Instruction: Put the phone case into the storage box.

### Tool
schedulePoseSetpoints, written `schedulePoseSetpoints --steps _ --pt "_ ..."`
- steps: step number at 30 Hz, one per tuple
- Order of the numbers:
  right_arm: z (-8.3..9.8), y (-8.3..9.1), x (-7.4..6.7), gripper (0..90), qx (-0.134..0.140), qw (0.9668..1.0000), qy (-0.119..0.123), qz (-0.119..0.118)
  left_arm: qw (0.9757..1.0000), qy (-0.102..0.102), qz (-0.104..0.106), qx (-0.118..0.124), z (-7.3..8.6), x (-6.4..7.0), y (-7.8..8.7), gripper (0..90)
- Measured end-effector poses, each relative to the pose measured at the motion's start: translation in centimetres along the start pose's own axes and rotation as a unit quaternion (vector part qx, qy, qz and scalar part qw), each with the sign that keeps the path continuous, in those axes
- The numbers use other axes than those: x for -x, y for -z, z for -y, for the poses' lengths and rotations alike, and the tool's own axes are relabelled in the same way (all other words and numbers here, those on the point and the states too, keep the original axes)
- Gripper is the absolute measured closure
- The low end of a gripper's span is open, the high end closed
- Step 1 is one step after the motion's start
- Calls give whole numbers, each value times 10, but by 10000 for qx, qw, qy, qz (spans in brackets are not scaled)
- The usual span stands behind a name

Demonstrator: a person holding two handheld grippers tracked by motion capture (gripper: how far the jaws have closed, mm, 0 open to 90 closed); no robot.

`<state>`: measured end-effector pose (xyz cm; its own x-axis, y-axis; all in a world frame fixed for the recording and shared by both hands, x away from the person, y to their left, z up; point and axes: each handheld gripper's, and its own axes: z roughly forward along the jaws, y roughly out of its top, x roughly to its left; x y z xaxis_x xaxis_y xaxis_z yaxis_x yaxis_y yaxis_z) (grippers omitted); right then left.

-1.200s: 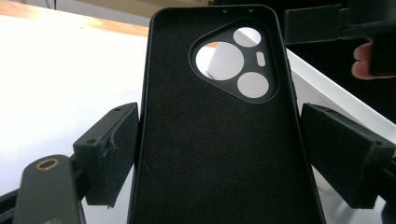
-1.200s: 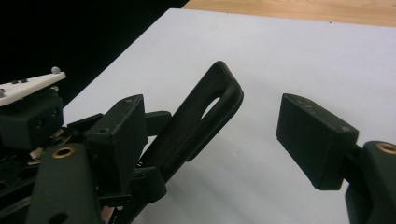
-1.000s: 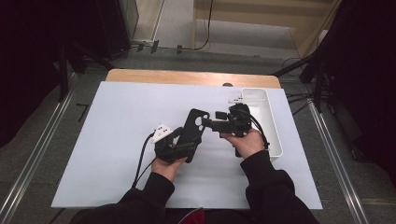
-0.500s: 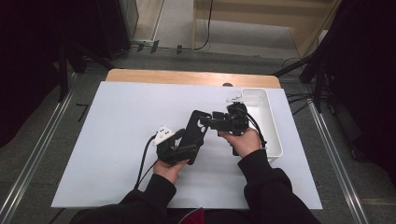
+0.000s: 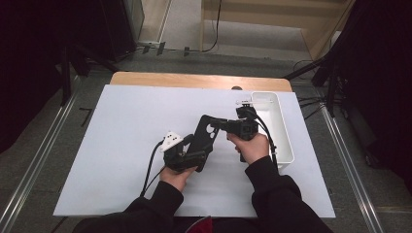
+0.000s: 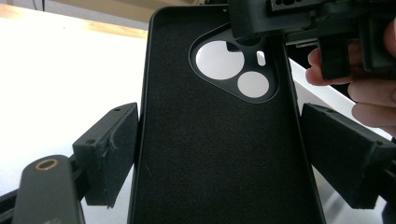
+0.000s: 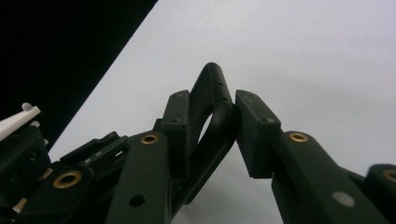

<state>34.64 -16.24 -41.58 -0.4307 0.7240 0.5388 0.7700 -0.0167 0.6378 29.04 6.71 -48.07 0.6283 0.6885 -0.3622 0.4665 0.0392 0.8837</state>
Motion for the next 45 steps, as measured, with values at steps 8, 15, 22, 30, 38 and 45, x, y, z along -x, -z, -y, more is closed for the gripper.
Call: schedulePoseSetpoints --steps 8,15,22,30,38,45 --pt "-2 3 2 713 22 9993 -332 -140 10000 -85 -18 -25 0 1 -2 141" --pt "-3 6 0 740 22 9991 -377 -191 9998 -181 -70 -37 0 4 -3 138" --pt "-5 9 -3 749 -39 9987 -426 -291 9996 -281 -71 -24 -2 5 -1 135" --pt "-5 11 -6 750 -25 9986 -348 -391 9996 -102 97 -245 -7 3 -2 127" --pt "-6 13 -6 751 23 9995 -175 -262 9991 -234 232 -249 -21 0 5 127" --pt "-7 17 -7 751 97 9998 -18 -176 9968 -225 218 -734 -31 -3 3 130"
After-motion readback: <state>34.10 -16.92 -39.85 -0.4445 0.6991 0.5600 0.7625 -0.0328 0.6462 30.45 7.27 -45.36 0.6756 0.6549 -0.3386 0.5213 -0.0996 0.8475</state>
